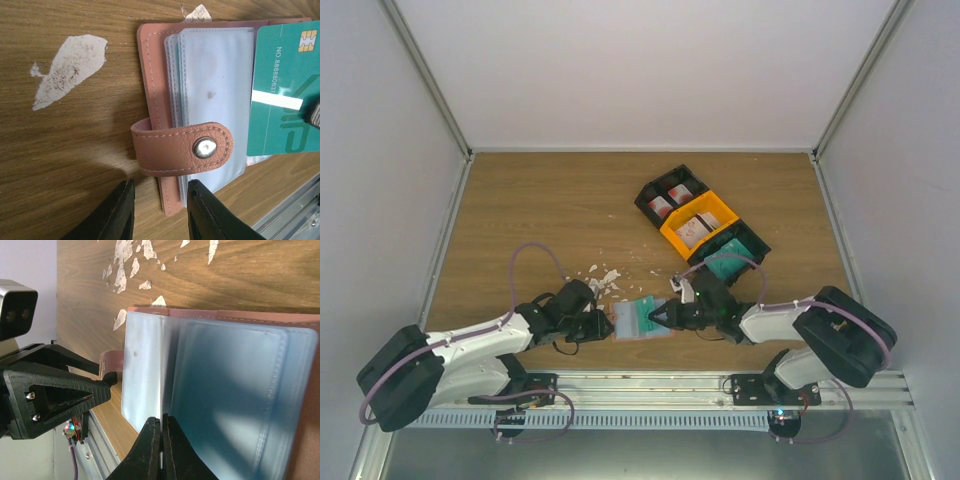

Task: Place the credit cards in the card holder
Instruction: Insert the credit card into the card holder.

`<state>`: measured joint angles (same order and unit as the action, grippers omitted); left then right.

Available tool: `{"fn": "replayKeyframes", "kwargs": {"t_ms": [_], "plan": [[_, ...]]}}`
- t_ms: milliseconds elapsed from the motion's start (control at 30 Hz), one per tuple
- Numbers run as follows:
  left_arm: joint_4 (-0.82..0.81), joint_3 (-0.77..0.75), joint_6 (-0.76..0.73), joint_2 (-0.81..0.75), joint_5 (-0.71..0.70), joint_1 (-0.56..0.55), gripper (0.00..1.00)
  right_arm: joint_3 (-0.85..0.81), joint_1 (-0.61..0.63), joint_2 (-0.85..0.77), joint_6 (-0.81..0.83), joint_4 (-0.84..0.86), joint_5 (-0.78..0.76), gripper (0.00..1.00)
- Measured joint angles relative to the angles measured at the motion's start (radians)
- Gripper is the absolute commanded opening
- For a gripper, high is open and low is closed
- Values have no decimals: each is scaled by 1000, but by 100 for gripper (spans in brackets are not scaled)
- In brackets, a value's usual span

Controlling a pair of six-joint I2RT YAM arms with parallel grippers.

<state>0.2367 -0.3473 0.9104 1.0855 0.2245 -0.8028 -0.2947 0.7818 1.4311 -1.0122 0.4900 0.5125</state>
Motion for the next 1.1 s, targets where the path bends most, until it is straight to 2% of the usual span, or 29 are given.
{"fn": "replayKeyframes", "kwargs": {"t_ms": [333, 767, 1100], "plan": [[-17, 6, 7, 11, 8, -1, 27, 33, 3, -26, -61, 24, -29, 1], [-36, 10, 21, 27, 10, -9, 24, 44, 35, 164, -172, 281, 58, 1], [-48, 10, 23, 39, 5, -10, 23, 31, 39, 223, -201, 333, 65, 1]]}}
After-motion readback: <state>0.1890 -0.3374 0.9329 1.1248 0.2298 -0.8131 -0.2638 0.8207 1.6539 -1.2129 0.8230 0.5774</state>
